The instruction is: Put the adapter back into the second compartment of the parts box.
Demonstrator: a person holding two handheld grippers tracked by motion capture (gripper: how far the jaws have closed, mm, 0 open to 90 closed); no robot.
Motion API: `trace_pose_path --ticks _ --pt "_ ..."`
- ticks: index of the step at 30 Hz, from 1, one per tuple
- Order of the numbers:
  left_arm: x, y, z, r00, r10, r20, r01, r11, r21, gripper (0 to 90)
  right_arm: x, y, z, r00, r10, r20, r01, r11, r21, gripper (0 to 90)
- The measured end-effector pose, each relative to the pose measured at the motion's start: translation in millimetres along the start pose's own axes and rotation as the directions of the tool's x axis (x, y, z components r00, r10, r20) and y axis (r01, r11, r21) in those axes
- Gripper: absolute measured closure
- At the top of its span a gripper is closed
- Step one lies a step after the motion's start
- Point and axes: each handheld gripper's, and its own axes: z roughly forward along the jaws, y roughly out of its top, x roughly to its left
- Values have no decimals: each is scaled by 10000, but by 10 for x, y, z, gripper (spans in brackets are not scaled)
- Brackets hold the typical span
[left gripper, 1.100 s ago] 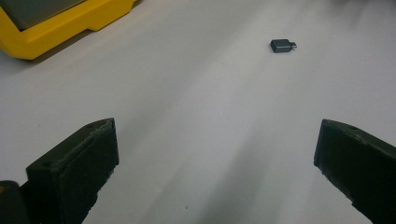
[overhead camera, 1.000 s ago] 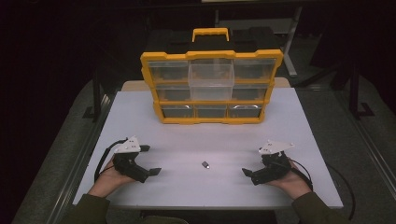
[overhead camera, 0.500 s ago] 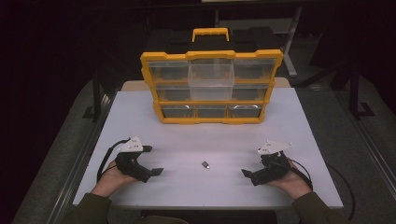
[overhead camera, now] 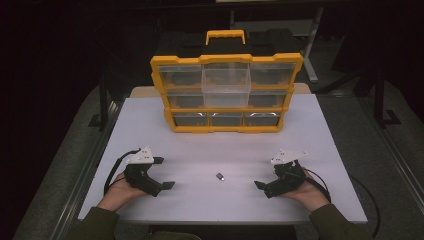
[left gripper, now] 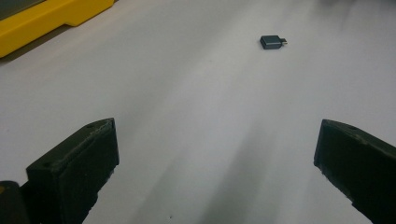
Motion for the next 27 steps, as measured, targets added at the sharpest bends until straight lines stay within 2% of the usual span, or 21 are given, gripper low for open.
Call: trace_pose_path --ticks 13,17,27 --pt "-24 3 -8 9999 151 -57 -151 9998 -109 0 21 57 36 9998 -14 -220 15 10000 21 0" --pt "-22 -4 -2 10000 22 -9 -22 9998 -184 0 35 102 49 9995 -143 -271 143 9999 -17 0" --pt "-28 -3 6 10000 42 -21 -42 9998 -219 0 43 163 64 9991 -151 -392 151 9999 -14 0"
